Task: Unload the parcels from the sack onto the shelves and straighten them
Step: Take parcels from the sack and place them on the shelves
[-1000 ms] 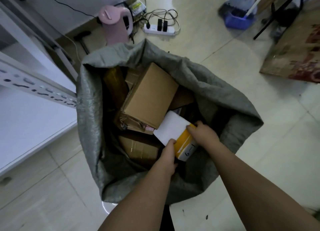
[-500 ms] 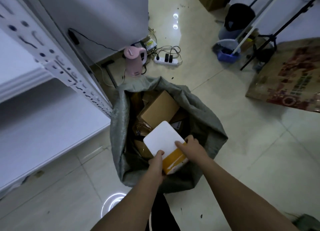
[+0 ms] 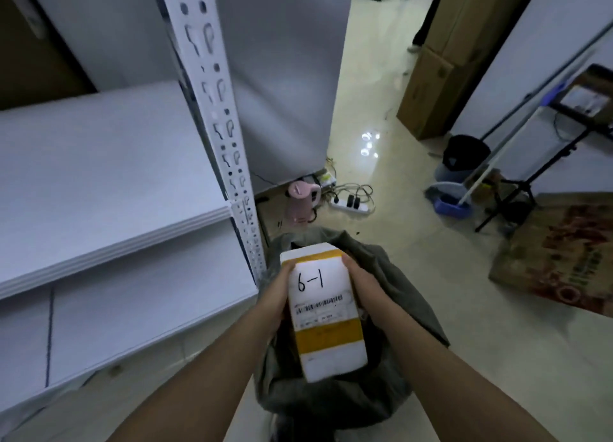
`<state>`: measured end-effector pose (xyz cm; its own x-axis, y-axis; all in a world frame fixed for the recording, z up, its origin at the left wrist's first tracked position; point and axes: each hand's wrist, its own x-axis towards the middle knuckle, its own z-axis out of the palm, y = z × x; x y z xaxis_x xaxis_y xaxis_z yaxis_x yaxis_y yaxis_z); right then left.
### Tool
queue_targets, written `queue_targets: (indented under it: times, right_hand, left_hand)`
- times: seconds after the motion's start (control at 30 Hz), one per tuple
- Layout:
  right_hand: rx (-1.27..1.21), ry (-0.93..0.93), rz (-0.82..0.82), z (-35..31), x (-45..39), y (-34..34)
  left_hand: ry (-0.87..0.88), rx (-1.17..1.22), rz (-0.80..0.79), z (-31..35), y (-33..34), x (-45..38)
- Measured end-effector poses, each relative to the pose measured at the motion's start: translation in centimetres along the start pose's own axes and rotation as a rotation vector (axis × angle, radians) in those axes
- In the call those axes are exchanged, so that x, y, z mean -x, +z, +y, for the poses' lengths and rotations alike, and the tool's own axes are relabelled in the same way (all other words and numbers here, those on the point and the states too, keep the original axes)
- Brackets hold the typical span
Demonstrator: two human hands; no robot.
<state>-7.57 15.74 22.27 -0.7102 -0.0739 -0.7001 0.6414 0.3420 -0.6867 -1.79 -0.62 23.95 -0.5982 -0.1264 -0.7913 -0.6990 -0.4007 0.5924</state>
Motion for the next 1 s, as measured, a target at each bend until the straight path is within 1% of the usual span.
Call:
queue_targets:
  times: [0.07,0.13,0.27,0.43,0.53,0.63,0.7,0.77,0.83,1.0]
  right_hand:
    - [0.027,-0.046,-0.019,-1.0,0.6,0.4]
    - [0.08,-0.097,-0.036,-2.1,0.8,0.4]
    - [0.02,-0.12,-0.1,-4.2,1.2,0.1]
    - [-0.038,-0.084,-0.139,-5.5,2.4,-0.2]
    - [-0.038,-0.054,-0.196,-5.8,3.4,0.4]
    - [-0.037,-0.034,-0.269,-5.4,4.2,2.0]
    - [-0.025,-0.049,-0.321,-5.0,4.8,3.7]
    - [-0.034,-0.076,-0.362,-4.8,5.5,5.5]
    - [-0.018,-0.11,-0.418,-4.5,6.4,7.7]
    - [0.179,-0.167,-0.555,-5.0,10.5,14.4]
  left_hand:
    - [0.021,-0.014,-0.022,1.1,-0.6,1.3]
    - [0.046,-0.063,-0.003,2.0,-1.0,2.3]
    - [0.165,-0.062,0.001,3.2,-1.4,4.0]
    - [0.251,-0.094,0.036,3.0,-1.4,6.0]
    - [0.28,-0.081,0.081,2.1,-1.5,7.6]
    - [0.264,0.02,0.057,0.9,-2.2,9.2]
    - [0.249,0.124,0.036,0.1,-3.1,10.5]
    - [0.25,0.171,0.048,-0.7,-4.5,11.7]
    - [0.28,0.217,0.094,-1.7,-6.5,13.0]
    - [0.318,0.43,0.218,-4.4,-12.3,16.9]
